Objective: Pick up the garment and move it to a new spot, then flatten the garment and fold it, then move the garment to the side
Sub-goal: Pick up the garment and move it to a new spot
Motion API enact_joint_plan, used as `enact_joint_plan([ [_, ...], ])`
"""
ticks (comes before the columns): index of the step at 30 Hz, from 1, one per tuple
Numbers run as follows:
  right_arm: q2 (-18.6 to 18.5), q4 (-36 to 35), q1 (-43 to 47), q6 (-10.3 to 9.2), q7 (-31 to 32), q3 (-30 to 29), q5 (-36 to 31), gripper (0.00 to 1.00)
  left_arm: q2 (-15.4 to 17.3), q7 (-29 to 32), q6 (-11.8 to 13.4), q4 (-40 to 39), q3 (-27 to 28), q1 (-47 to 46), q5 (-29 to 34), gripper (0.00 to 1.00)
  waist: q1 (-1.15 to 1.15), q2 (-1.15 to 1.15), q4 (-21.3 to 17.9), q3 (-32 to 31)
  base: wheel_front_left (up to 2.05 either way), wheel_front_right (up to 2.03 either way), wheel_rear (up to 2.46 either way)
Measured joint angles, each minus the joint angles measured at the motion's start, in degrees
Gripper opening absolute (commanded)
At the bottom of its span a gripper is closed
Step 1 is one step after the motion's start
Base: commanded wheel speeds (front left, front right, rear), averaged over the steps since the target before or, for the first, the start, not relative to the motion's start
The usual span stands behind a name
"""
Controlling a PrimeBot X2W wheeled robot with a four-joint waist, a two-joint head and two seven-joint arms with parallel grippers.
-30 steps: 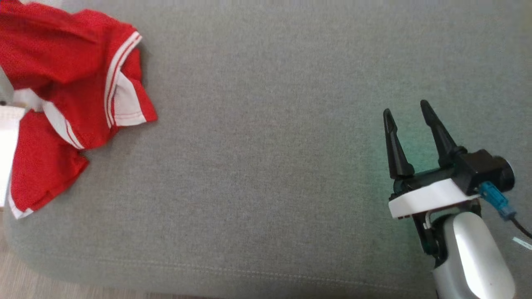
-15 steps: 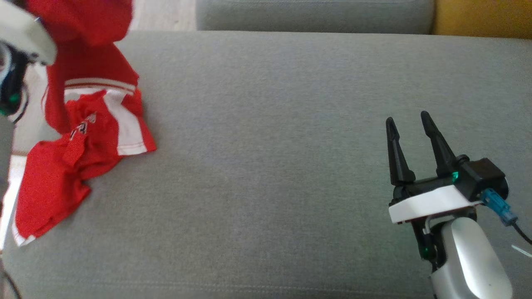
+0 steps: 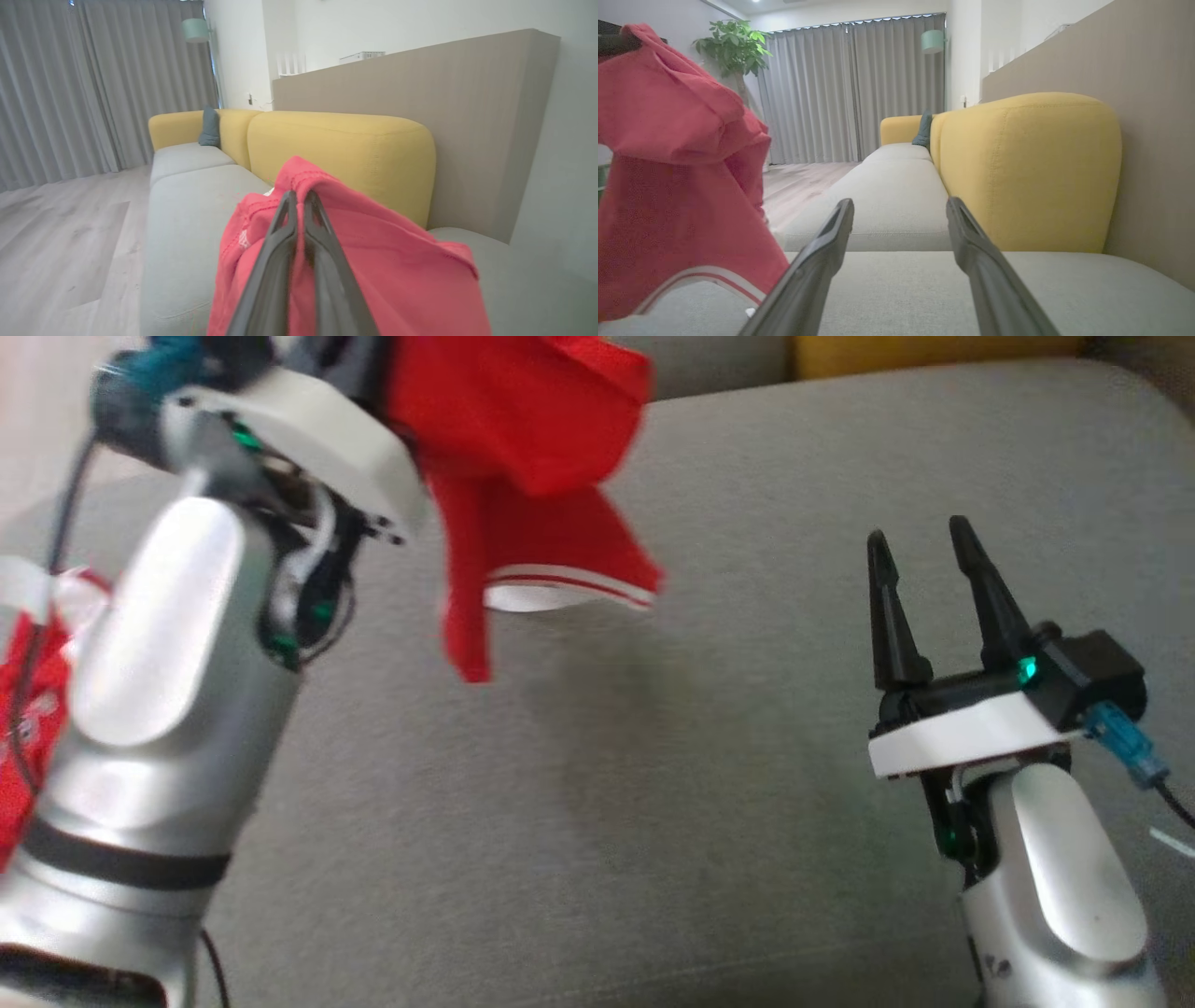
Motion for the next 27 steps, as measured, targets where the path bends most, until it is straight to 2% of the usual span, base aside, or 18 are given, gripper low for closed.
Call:
enact_joint_plan([
  [5, -0.03, -0.05, -2.54, 0.00, 0.01, 1.16, 0.15, 1.00, -3.41, -0.69, 2.49, 2.05, -1.65, 1.43, 0.53, 0.00, 0.00, 0.00, -5.61, 0.70, 0.00, 0.00, 0.00],
  [11, -0.08, -0.63, -4.21, 0.00, 0.00, 1.44, 1.23, 1.00, -5.54, -5.66, 4.09, 12.49, -2.88, 2.18, 2.93, 0.00, 0.00, 0.00, -11.39, 2.27, 0.00, 0.00, 0.00],
  [12, -0.09, -0.66, -4.30, 0.00, -0.01, 1.51, 1.54, 1.00, -6.03, -6.59, 3.83, 14.24, -2.77, 2.17, 2.61, 0.85, 0.00, 0.00, -12.15, 2.61, 0.00, 0.00, 0.00],
  [13, -0.08, -0.65, -4.43, 0.00, -0.03, 1.55, 1.66, 1.00, -6.73, -7.28, 3.08, 15.66, -3.04, 2.16, 2.27, 1.00, 0.00, 0.00, -12.79, 2.96, 0.00, 0.00, 0.00],
  [16, -0.09, -0.57, -4.60, 0.00, -0.30, 1.49, 1.66, 1.00, -10.13, -8.29, 0.89, 18.97, -4.79, 1.98, 1.40, 1.00, 0.00, 0.00, -13.91, 4.02, 0.00, 0.00, 0.00],
  [19, -0.09, -0.24, -4.59, 0.00, -0.66, 1.43, 2.07, 1.00, -11.47, -10.34, 0.85, 21.89, -5.44, 1.82, 1.37, 1.00, 0.00, 0.00, -13.64, 4.28, 0.00, 0.00, 0.00],
  [27, -0.10, 0.90, -4.01, 0.00, -0.76, -1.03, 0.93, 1.00, -6.15, -15.28, 0.25, 25.52, -3.34, 1.20, 1.19, 1.00, 0.00, 0.00, -8.37, 2.52, 0.00, 0.00, 0.00],
])
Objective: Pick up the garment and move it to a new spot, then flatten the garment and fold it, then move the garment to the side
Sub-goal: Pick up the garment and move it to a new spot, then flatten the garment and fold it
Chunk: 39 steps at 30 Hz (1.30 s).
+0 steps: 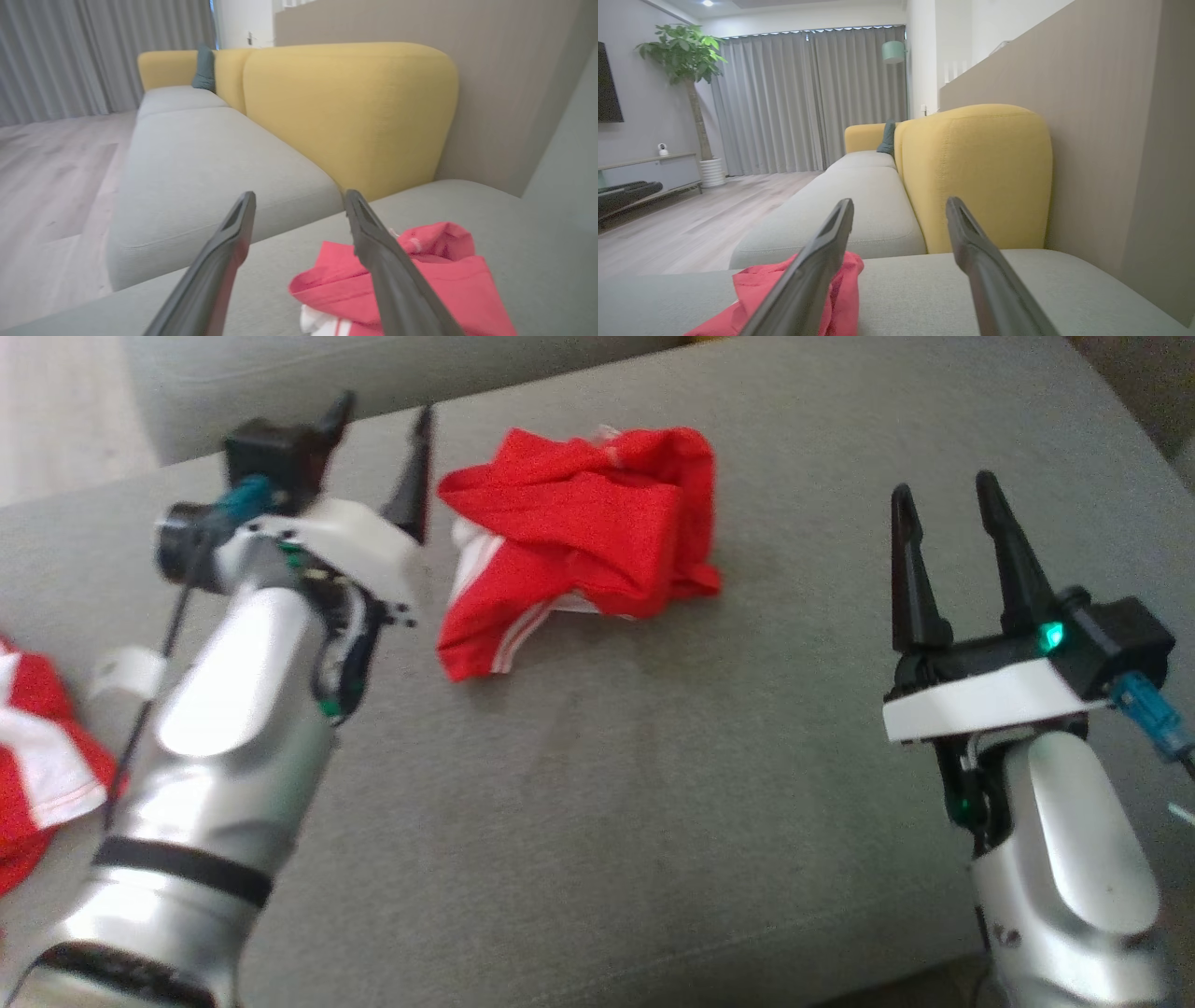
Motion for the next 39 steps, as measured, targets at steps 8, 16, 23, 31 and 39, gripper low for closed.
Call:
enact_joint_plan([
  [8, 0.05, 0.83, 7.66, 0.00, 0.09, -2.29, -1.63, 1.00, 8.89, -1.96, 2.52, -5.54, 0.48, 11.60, 3.02, 1.00, 0.00, 0.00, 7.93, -4.59, 0.00, 0.00, 0.00],
  [16, 0.15, 0.34, 15.24, 0.00, 0.07, -3.09, -0.37, 1.00, 11.33, -2.40, 8.89, -21.52, 1.58, 32.76, 2.86, 1.00, 0.00, 0.00, 14.18, -9.59, 0.00, 0.00, 0.00],
  [23, 0.22, 0.07, 19.56, 0.00, -0.01, -2.94, 0.26, 1.00, 9.05, -2.45, 12.25, -35.49, 5.88, 48.62, 5.05, 1.00, 0.00, 0.00, 16.22, -10.77, 0.00, 0.00, 0.00],
  [31, 0.22, -0.66, 19.49, 0.00, 0.02, -2.52, 0.25, 1.00, 6.60, -2.45, 11.41, -40.32, 10.18, 52.85, 9.65, 1.00, 0.00, 0.00, 15.91, -10.31, 0.00, 0.00, 0.00],
  [39, 0.22, -0.67, 19.49, 0.00, 0.10, -2.43, 0.24, 1.00, 4.38, -2.45, 9.65, -40.33, 11.81, 53.94, 11.90, 1.00, 0.00, 0.00, 15.93, -10.20, 0.00, 0.00, 0.00],
])
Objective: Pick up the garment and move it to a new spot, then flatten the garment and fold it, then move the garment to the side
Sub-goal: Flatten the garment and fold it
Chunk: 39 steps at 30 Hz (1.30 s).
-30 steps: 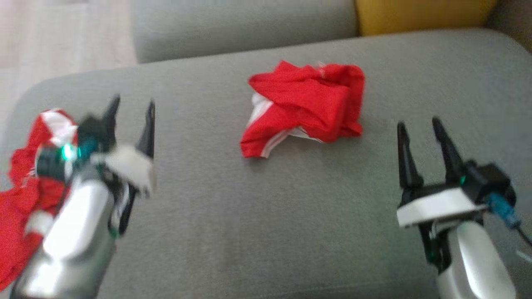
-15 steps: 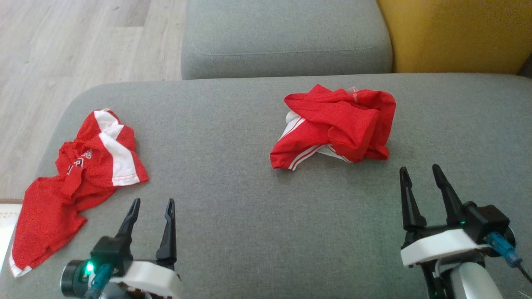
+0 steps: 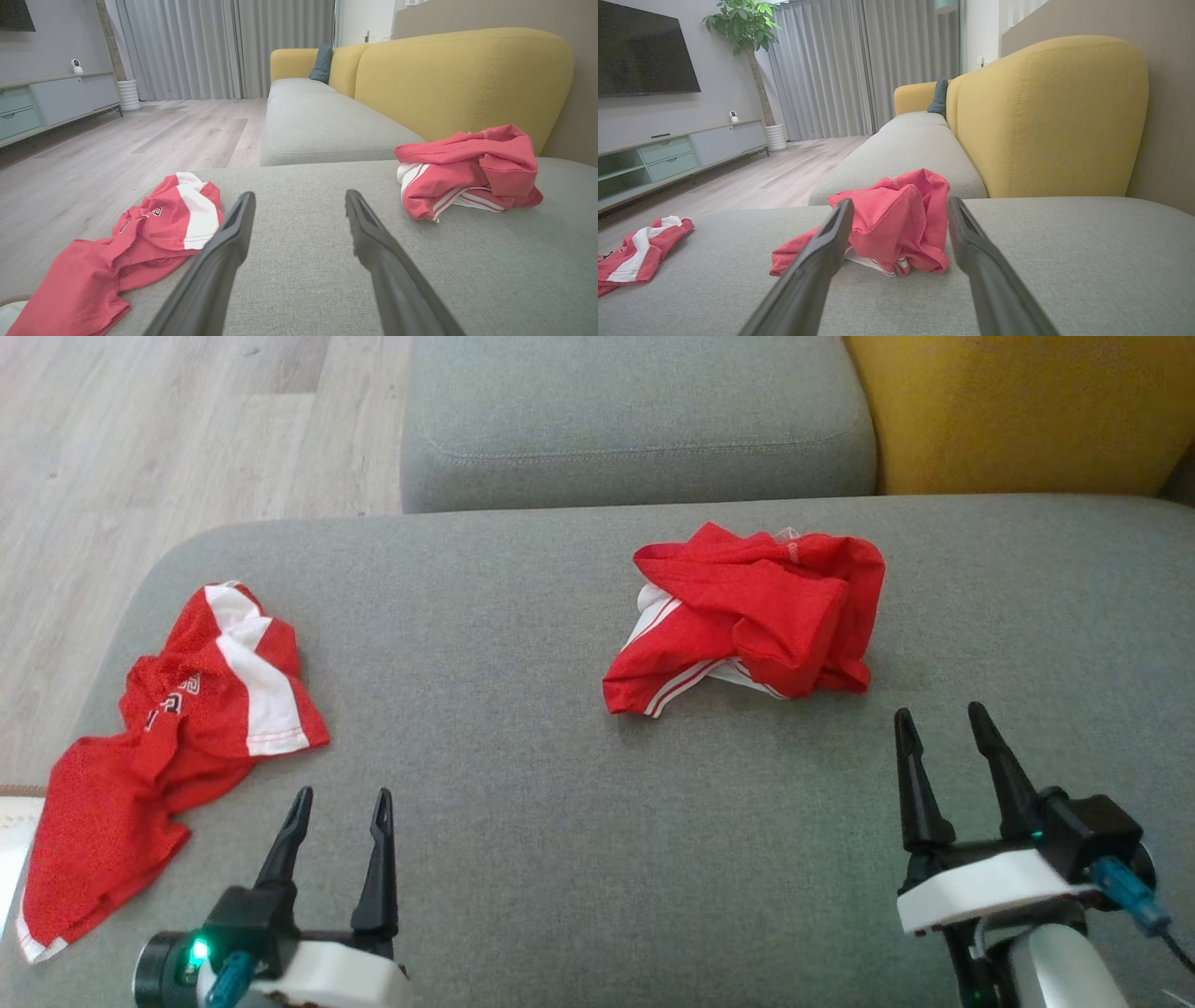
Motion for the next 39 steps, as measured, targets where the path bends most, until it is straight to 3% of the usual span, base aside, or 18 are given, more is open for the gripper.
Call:
enact_joint_plan([
  [6, -0.04, -0.60, -0.19, 0.00, 0.42, 4.05, -4.33, 1.00, -1.33, 0.00, -2.03, 0.11, 0.34, -0.09, 1.00, 1.00, 0.00, 0.00, 0.87, 0.59, 0.00, 0.00, 0.00],
  [10, -0.04, 1.21, -2.26, 0.00, 1.53, 10.11, -6.23, 1.00, -2.38, 0.00, -3.58, 1.63, 0.02, -0.34, 2.08, 1.00, 0.00, 0.00, 4.09, 1.29, 0.00, 0.00, 0.00],
  [15, -0.07, 6.53, -7.40, 0.00, 2.55, 12.17, -7.64, 1.00, -4.81, 0.00, -5.61, 2.32, -0.69, -1.25, 1.82, 1.00, 0.00, 0.00, 8.80, 2.45, 0.00, 0.00, 0.00],
  [21, -0.11, 16.56, -14.17, 0.00, 4.86, 8.87, -7.37, 1.00, -6.15, 0.00, -8.89, 3.05, -3.39, -4.66, 2.78, 1.00, 0.00, 0.00, 15.12, 4.89, 0.00, 0.00, 0.00],
  [25, -0.18, 22.70, -18.70, 0.00, 5.88, 5.33, -11.94, 1.00, -7.98, 0.00, -10.51, 3.44, -5.55, -6.27, 3.31, 1.00, 0.00, 0.00, 18.96, 6.97, 0.00, 0.00, 0.00],
  [33, -0.31, 31.50, -24.14, 0.00, 8.36, -2.87, -20.38, 1.00, -9.29, -0.01, -11.13, 3.74, -5.47, -7.70, 2.42, 1.00, 0.00, 0.00, 23.72, 11.25, 0.00, 0.00, 0.00],
  [37, -0.33, 34.31, -25.19, 0.00, 8.49, -4.21, -21.67, 1.00, -9.84, -0.01, -11.58, 3.99, -5.42, -7.72, 2.42, 1.00, 0.00, 0.00, 24.80, 12.13, 0.00, 0.00, 0.00],
  [38, -0.33, 34.90, -25.41, 0.00, 8.44, -4.20, -21.51, 0.39, -9.89, -0.01, -11.61, 4.07, -5.38, -7.76, 2.42, 1.00, 0.00, 0.00, 24.91, 12.16, 0.00, 0.00, 0.00],
  [39, -0.33, 35.64, -25.74, 0.00, 8.22, -4.02, -20.93, 0.00, -9.89, -0.01, -11.63, 4.14, -5.32, -7.81, 2.42, 1.00, 0.00, 0.00, 24.94, 12.10, 0.00, 0.00, 0.00],
])
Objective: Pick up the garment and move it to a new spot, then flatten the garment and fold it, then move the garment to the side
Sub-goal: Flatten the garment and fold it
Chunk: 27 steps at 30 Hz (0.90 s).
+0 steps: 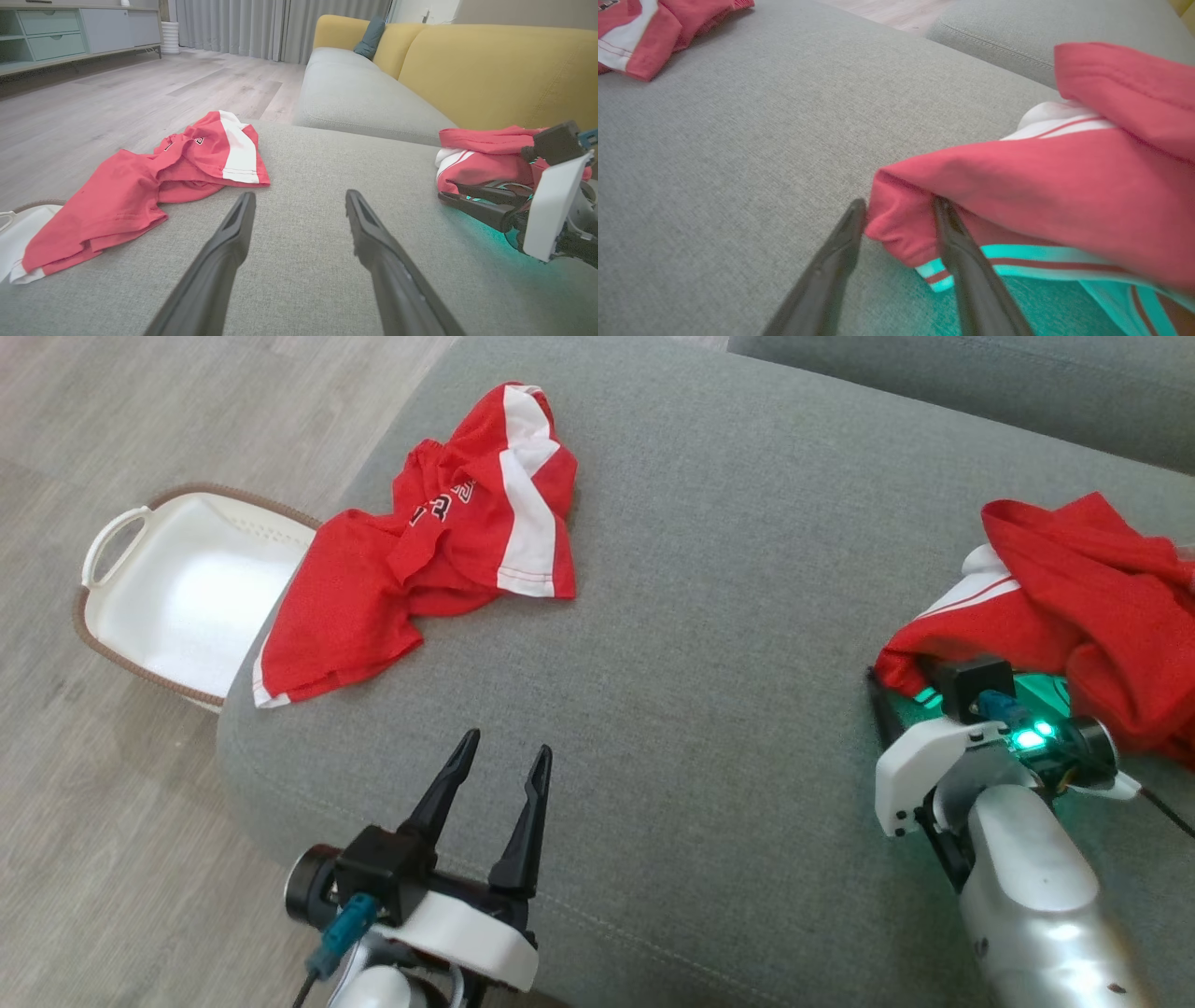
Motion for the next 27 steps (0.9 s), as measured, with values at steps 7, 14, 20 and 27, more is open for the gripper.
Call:
enact_joint_plan([
  [7, -0.46, 2.78, -1.66, 0.00, -4.02, 9.98, 10.18, 0.00, -0.21, 0.00, -0.45, 0.58, 0.20, -0.15, -1.53, 1.00, 0.00, 0.00, -0.02, -2.68, 0.00, 0.00, 0.00],
  [14, -0.73, -2.31, -6.55, 0.00, -5.09, 26.24, 26.72, 0.00, -0.25, 0.00, -0.48, 1.72, 0.09, 0.98, -1.49, 1.00, 0.00, 0.00, -0.48, -6.79, 0.00, 0.00, 0.00],
  [20, -0.58, -9.38, -17.65, 0.00, -7.33, 32.83, 46.52, 0.00, -0.21, 0.00, -0.33, 2.04, 0.43, 4.26, -1.46, 1.00, 0.00, 0.00, -1.61, -11.09, 0.00, 0.00, 0.00],
  [27, -0.51, -3.03, -27.83, 0.00, -10.02, 27.82, 49.75, 0.00, 0.21, 0.01, 0.20, 1.49, 1.67, 7.89, -0.92, 1.00, 0.00, 0.00, -4.72, -14.41, 0.00, 0.00, 0.00],
])
